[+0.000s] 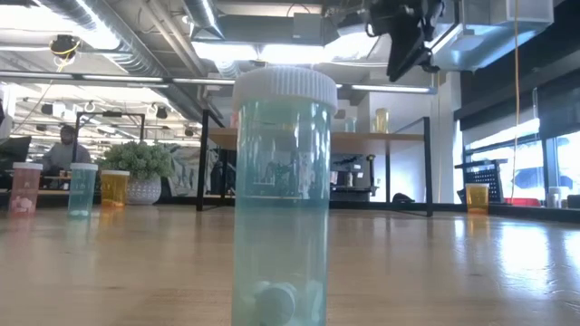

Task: Pick and place medicine bottles onto shelf by color
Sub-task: Put the top yellow medicine bottle on the shelf, aligned with the other yellow medicine bottle

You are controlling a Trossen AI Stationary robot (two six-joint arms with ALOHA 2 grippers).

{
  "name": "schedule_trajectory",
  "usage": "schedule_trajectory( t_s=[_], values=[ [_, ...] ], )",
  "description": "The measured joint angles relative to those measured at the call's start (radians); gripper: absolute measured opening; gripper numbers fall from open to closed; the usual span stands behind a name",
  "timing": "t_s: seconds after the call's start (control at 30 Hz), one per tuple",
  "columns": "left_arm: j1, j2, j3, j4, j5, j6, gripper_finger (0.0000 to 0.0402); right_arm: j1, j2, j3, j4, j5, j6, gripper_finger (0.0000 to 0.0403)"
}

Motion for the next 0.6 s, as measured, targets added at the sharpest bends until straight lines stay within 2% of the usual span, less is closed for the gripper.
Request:
schedule_trajectory(
  t_s=[0.1, 0.2, 0.47, 0.6],
  values=[
    [0.000, 0.000, 0.000, 0.000, 0.000, 0.007, 0.0027, 0.038, 0.000, -0.037, 0.053, 0.007, -0.087, 0.0037],
    [0.000, 0.000, 0.000, 0.000, 0.000, 0.026, 0.0027, 0.073, 0.000, -0.085, 0.120, 0.069, -0.141, 0.0007],
    [0.000, 0.000, 0.000, 0.000, 0.000, 0.028, 0.0027, 0.108, 0.001, -0.228, 0.252, 0.315, -0.185, 0.0004],
    [0.000, 0.000, 0.000, 0.000, -0.027, 0.042, 0.0028, 0.108, 0.001, -0.288, 0.361, 0.349, -0.161, 0.0006]
  ],
)
